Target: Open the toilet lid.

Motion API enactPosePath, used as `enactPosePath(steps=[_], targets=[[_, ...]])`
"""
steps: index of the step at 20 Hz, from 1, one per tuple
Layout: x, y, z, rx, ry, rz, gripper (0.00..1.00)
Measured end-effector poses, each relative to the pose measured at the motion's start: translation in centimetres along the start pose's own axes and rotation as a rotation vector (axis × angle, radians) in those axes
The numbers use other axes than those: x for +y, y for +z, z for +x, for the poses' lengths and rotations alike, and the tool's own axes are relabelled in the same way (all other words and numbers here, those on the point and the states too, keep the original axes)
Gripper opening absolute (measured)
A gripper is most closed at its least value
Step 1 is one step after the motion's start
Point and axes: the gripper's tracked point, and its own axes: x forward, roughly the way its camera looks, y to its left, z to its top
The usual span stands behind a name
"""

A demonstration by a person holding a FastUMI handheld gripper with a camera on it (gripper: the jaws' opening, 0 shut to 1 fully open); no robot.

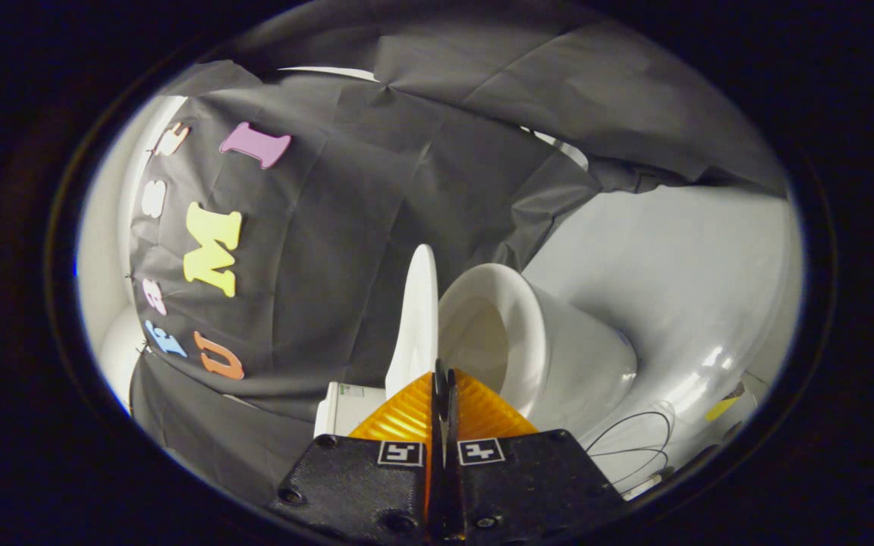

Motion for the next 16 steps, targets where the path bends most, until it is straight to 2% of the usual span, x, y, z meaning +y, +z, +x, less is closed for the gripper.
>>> enactPosePath(steps=[10, 16], targets=[[5.0, -0.7, -1.4, -0.031, 0.026, -0.1, 0.04], [9.8, -1.9, -2.1, -0.06, 0.052, -0.198, 0.06]])
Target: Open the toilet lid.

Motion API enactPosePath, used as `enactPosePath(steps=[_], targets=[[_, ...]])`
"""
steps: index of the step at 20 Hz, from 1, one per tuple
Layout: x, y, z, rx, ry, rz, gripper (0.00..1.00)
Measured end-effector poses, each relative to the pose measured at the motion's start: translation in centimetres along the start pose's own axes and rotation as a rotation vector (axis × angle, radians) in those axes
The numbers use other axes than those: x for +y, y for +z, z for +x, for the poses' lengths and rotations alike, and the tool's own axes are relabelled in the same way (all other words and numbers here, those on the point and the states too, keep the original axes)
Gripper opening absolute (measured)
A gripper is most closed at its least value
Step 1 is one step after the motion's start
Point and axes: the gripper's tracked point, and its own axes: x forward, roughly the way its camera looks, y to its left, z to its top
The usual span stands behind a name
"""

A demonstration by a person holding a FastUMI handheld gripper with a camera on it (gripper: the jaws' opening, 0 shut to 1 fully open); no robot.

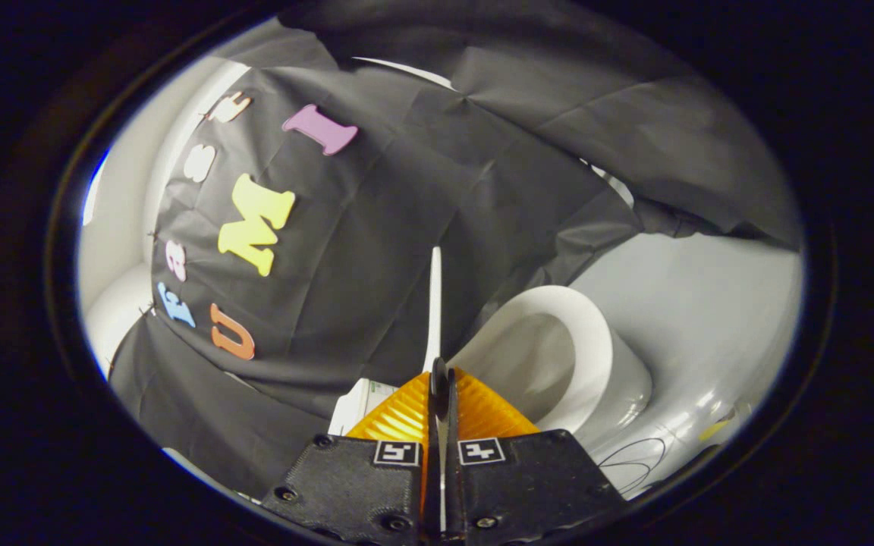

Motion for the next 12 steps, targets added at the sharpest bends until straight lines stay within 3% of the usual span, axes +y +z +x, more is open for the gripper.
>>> enactPosePath(steps=[12], targets=[[5.9, -0.8, -0.4, -0.021, -0.004, -0.136, 0.06]])
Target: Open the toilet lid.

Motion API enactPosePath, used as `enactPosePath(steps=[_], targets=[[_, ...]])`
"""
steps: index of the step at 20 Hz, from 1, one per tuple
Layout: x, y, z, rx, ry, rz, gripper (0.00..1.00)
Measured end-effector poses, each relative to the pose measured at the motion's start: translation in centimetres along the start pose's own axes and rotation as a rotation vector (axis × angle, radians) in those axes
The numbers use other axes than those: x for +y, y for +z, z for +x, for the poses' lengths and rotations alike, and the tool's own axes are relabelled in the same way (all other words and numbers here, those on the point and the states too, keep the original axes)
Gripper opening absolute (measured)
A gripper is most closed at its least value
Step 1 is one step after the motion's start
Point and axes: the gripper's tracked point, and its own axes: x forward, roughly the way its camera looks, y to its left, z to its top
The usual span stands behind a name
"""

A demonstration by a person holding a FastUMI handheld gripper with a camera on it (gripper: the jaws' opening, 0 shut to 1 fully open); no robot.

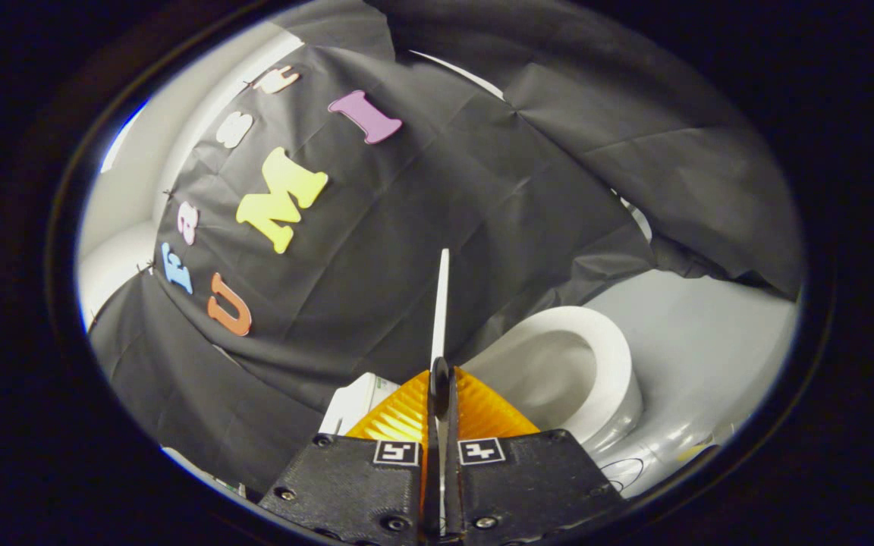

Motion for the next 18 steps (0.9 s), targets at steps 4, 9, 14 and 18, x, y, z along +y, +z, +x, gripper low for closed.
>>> enactPosePath(steps=[4, 9, 14, 18], targets=[[1.6, -0.2, 0.1, -0.005, 0.0, -0.042, 0.06], [4.2, -0.4, 0.6, -0.016, -0.01, -0.095, 0.06], [6.4, -0.9, 0.6, -0.02, -0.005, -0.148, 0.06], [8.3, -1.2, 0.9, -0.028, -0.004, -0.181, 0.06]])
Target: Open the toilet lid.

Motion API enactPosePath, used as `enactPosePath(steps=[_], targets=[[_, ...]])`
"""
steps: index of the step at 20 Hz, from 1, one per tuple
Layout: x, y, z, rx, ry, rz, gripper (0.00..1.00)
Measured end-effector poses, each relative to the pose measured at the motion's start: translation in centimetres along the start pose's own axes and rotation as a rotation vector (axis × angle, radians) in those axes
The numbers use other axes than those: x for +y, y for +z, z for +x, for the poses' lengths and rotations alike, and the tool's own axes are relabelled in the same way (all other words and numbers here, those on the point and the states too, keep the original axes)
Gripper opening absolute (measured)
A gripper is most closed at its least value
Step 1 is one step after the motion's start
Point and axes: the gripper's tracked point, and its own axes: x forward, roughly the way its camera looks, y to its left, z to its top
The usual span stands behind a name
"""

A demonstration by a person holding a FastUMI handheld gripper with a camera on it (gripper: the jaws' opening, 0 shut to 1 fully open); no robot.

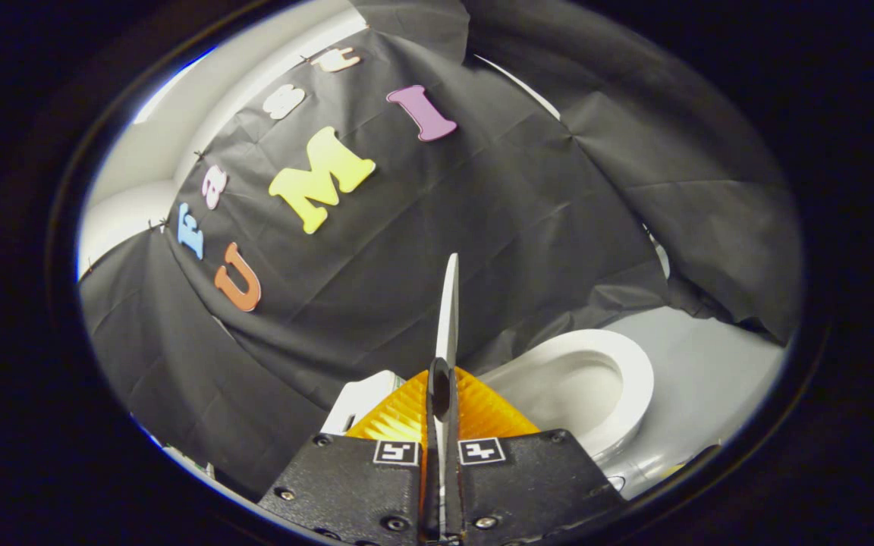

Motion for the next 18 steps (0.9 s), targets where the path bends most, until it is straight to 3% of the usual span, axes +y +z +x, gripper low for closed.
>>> enactPosePath(steps=[18], targets=[[10.2, -2.1, 0.9, 0.01, 0.062, -0.173, 0.06]])
